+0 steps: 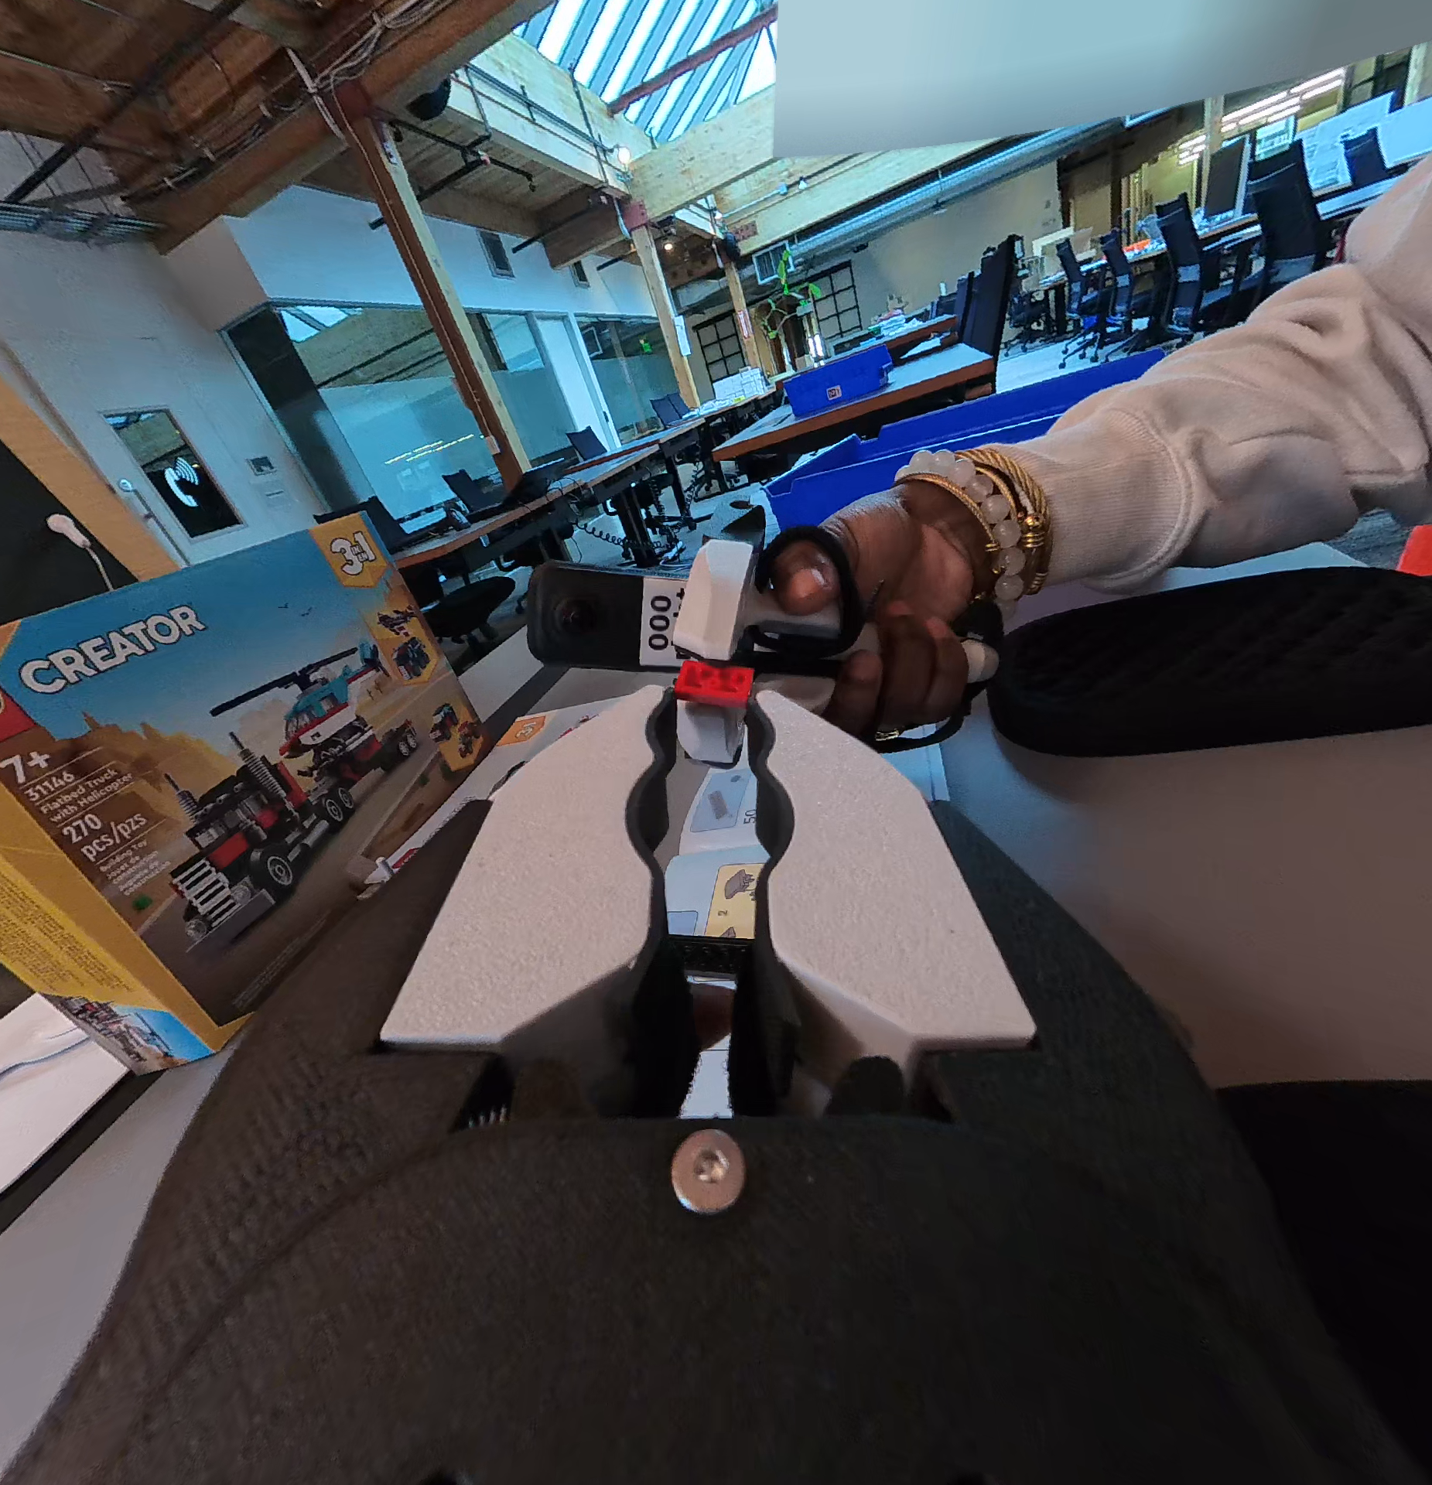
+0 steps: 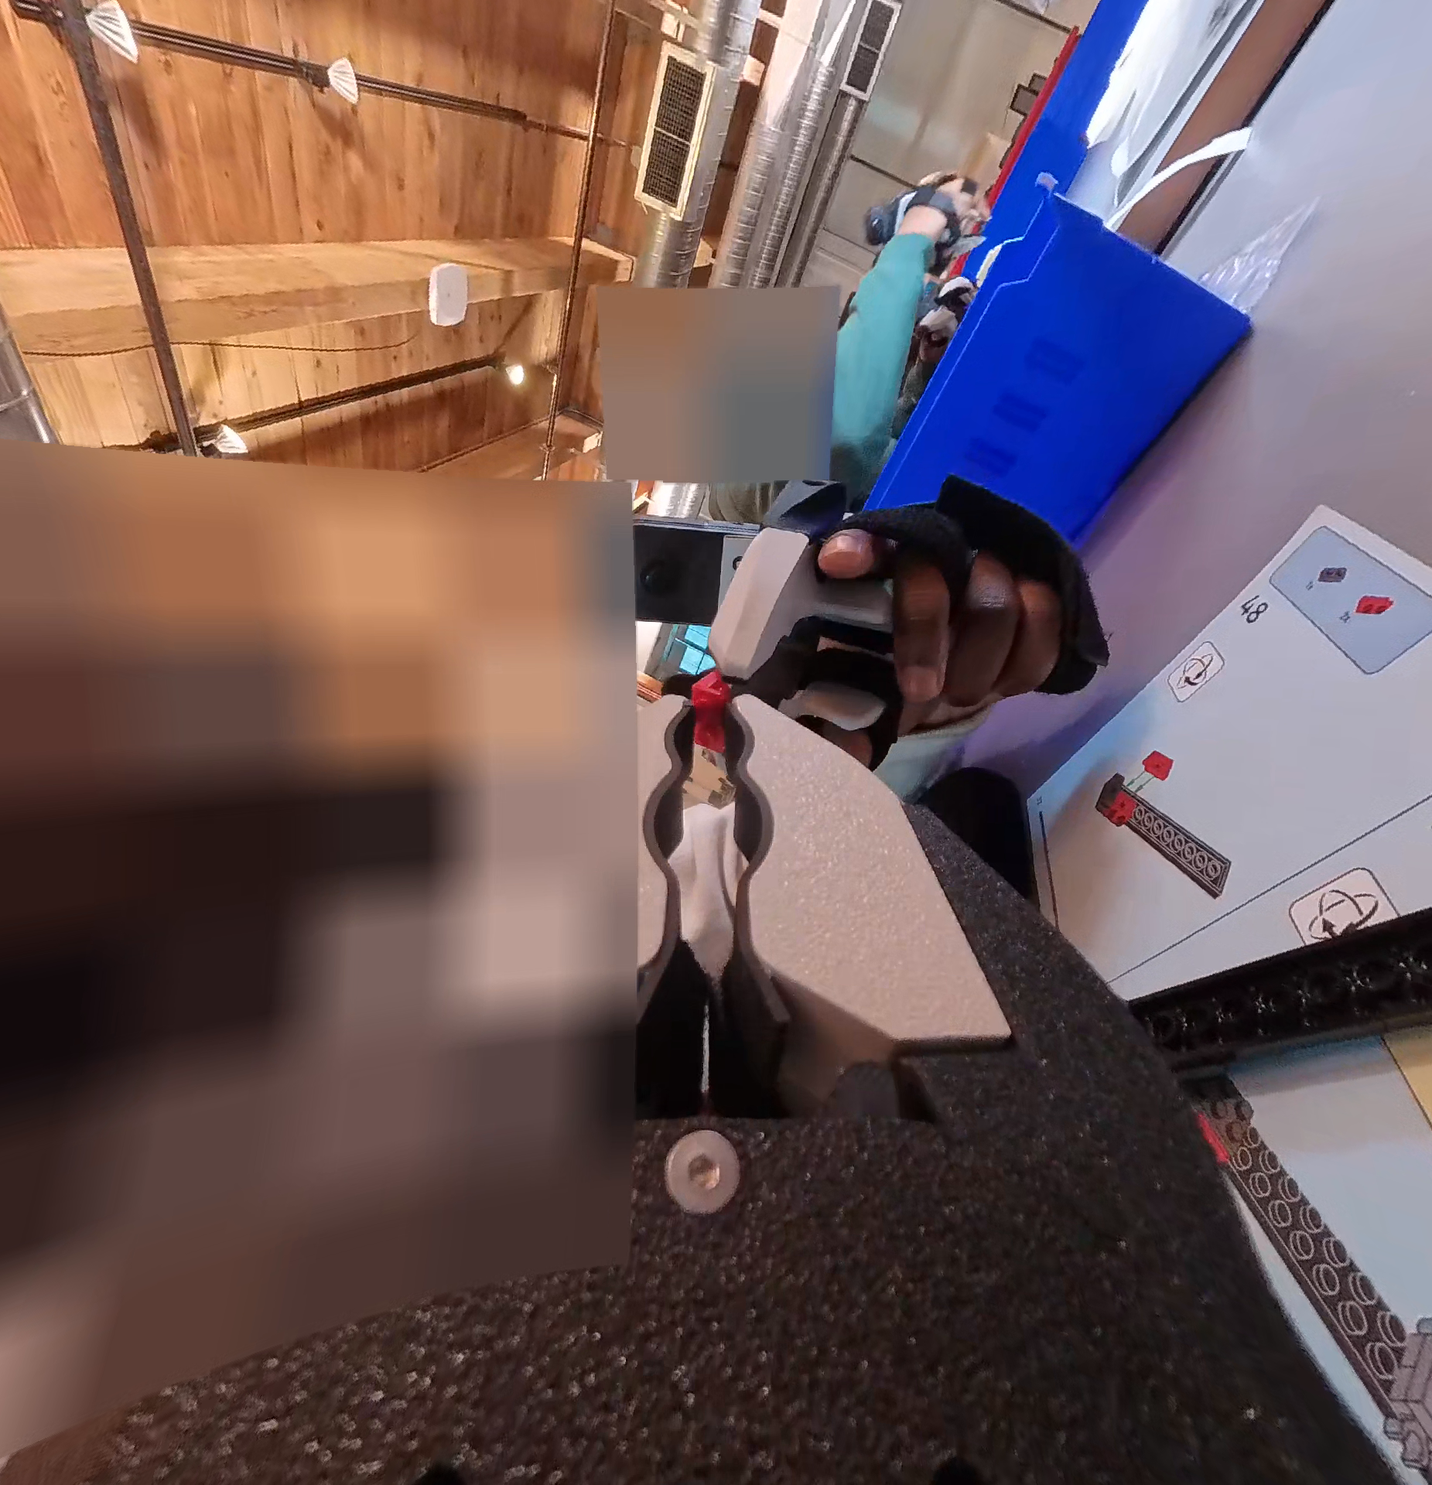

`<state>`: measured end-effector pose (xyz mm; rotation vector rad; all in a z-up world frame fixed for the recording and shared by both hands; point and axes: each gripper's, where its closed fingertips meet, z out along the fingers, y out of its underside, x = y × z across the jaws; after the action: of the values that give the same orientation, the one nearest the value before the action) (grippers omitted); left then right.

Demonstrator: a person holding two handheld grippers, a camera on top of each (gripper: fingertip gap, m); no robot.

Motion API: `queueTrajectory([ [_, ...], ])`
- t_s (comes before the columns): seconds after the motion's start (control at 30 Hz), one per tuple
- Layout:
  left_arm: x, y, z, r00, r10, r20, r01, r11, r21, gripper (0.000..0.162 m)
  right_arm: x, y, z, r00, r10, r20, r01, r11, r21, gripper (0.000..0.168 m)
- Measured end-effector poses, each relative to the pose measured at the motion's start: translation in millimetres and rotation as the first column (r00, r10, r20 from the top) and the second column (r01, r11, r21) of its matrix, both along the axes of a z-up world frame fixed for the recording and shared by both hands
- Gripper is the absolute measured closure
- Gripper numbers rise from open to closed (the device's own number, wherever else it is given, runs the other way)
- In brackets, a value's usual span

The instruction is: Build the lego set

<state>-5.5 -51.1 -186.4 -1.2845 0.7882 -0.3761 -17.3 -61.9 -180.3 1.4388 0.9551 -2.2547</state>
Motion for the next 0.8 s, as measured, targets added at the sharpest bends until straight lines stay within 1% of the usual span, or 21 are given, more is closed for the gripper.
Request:
queueTrajectory([
  [0.17,1.3,-1.2,-1.0,1.0,-0.01,-0.009,0.01,1.0,-0.005,0.146,1.4,-1.2,-0.4,1.0,0.014,0.003,-0.014,1.0,-0.009,0.161],
  [0.23,0.7,-1.1,0.6,1.0,-0.016,0.021,0.016,1.0,-0.022,0.146,0.4,0.7,1.8,0.999,-0.016,-0.035,0.017,1.0,0.022,0.16],
  [0.27,0.1,-1.3,1.5,0.999,-0.024,0.045,0.026,0.999,-0.042,0.146,-0.1,2.7,2.2,0.997,-0.044,-0.069,0.048,0.996,0.071,0.153],
  [0.3,-0.8,-1.5,1.3,0.997,-0.034,0.068,0.038,0.997,-0.071,0.146,-0.5,4.8,1.3,0.99,-0.075,-0.12,0.095,0.981,0.17,0.142],
  [0.33,-2.3,-1.0,-0.3,0.995,-0.037,0.09,0.047,0.993,-0.11,0.146,-1.2,7.9,-1.2,0.977,-0.117,-0.181,0.169,0.936,0.308,0.137],
  [0.37,-3.3,-0.3,-3.2,0.994,-0.04,0.105,0.055,0.987,-0.15,0.146,-1.5,10.7,-3.1,0.957,-0.145,-0.251,0.249,0.853,0.458,0.135],
  [0.43,-4.1,1.9,-9.1,0.991,-0.041,0.126,0.067,0.975,-0.212,0.146,-0.7,11.6,-4.9,0.923,-0.12,-0.366,0.36,0.606,0.709,0.137],
  [0.47,-3.8,3.1,-12.1,0.99,-0.041,0.132,0.071,0.969,-0.236,0.146,-0.2,10.0,-5.9,0.916,-0.082,-0.392,0.381,0.482,0.789,0.139],
  [0.5,-2.9,4.1,-15.0,0.99,-0.042,0.132,0.075,0.964,-0.255,0.146,-0.2,9.1,-8.6,0.92,-0.048,-0.389,0.377,0.381,0.844,0.141],
  [0.53,-1.7,4.6,-17.2,0.991,-0.045,0.129,0.078,0.961,-0.266,0.146,-0.1,8.2,-10.9,0.927,-0.021,-0.375,0.362,0.317,0.877,0.142],
  [0.57,-0.2,4.5,-18.7,0.991,-0.05,0.126,0.083,0.959,-0.272,0.146,0.0,7.5,-12.1,0.931,0.0,-0.364,0.349,0.28,0.894,0.145],
  [0.63,1.7,4.1,-20.8,0.992,-0.056,0.117,0.087,0.955,-0.283,0.146,0.1,8.3,-16.1,0.94,0.019,-0.34,0.326,0.236,0.916,0.148],
  [0.8,2.0,3.9,-24.6,0.993,-0.057,0.103,0.085,0.951,-0.297,0.146,1.9,7.8,-23.2,0.952,0.038,-0.304,0.289,0.211,0.934,0.152],
])
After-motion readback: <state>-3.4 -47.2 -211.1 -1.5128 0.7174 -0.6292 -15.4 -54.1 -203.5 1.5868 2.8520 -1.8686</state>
